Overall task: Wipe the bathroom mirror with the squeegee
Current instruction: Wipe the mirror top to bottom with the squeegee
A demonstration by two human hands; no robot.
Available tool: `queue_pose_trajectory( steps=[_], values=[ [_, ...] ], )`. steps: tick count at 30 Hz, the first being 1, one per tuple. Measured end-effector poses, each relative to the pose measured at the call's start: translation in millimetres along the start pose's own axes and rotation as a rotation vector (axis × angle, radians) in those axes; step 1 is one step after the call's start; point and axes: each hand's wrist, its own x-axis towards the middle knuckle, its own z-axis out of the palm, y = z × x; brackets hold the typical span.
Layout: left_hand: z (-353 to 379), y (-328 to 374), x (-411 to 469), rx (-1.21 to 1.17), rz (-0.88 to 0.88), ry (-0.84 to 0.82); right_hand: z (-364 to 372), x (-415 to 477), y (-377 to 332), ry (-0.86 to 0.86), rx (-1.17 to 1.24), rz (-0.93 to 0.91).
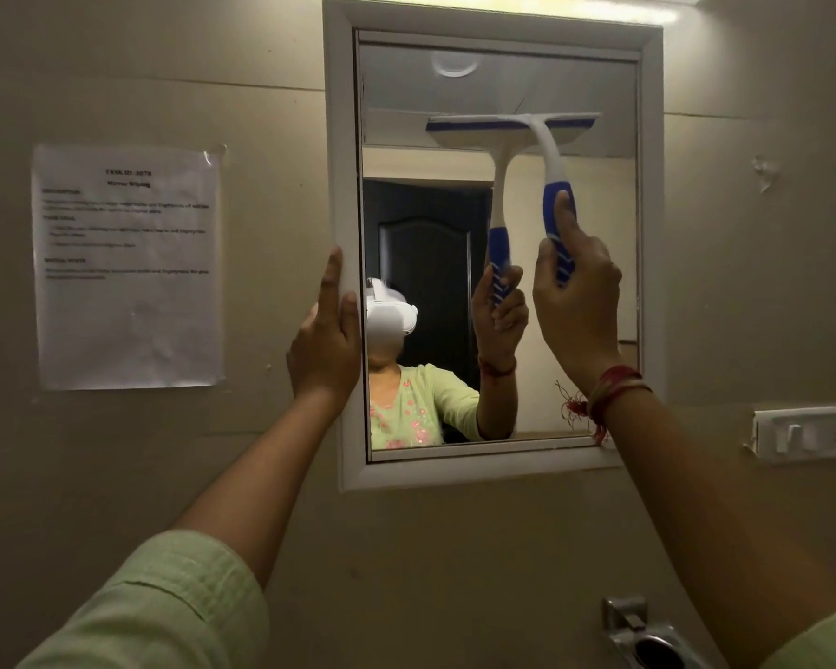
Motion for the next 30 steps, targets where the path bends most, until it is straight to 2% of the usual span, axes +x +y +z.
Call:
queue_pose_trajectory(
  steps=[30],
  values=[
    [2.6, -3.1, 1.5, 0.018, -0.019, 0.008, -15.6, -115.2, 20.8, -0.044, 0.024, 0.04]
  ],
)
